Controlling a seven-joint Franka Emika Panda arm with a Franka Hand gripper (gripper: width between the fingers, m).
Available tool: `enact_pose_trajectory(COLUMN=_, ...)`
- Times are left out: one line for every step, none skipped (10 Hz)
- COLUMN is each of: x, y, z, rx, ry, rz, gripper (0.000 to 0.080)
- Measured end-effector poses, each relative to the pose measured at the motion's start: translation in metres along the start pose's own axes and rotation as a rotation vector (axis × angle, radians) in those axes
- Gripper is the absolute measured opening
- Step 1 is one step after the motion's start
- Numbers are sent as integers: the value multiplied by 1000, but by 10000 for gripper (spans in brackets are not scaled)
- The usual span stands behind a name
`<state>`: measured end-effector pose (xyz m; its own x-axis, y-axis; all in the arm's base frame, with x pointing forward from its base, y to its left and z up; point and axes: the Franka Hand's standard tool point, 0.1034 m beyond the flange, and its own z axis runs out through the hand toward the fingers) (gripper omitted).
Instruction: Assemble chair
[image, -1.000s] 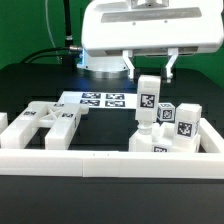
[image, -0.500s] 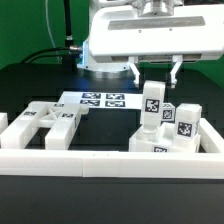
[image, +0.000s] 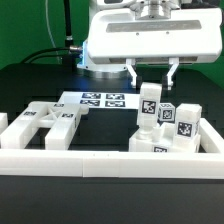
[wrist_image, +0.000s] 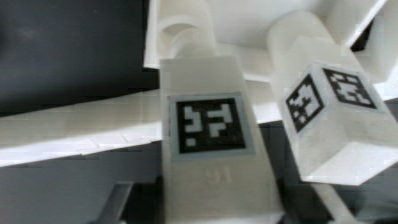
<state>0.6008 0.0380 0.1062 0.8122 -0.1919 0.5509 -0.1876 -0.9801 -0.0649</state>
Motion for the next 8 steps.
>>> enact_pose_trajectory(x=0, y=0, z=0, rx=0, ry=5, rz=-1, gripper=288)
enact_pose_trajectory(x=0, y=0, z=0, rx=0, ry=7, rz=-2, gripper=288)
enact_pose_trajectory(x=-1, y=0, z=0, rx=-1, ry=11, rz=-5, gripper=288)
enact_pose_trajectory(x=-4, y=2, z=0, rx=-4, ry=9, rz=-8, gripper=288)
enact_pose_trajectory(x=-7, y=4, z=1, rx=-7, ry=4, rz=-12, gripper=288)
enact_pose_trajectory(x=-8, y=4, z=2, rx=-8, ry=5, rz=-18, gripper=288)
enact_pose_trajectory(x=-10, y=6, z=4, rx=-11, ry=1, rz=-24, gripper=288)
enact_pose_trajectory(x=-11, y=6, z=6, rx=-12, ry=-1, rz=-25, gripper=288)
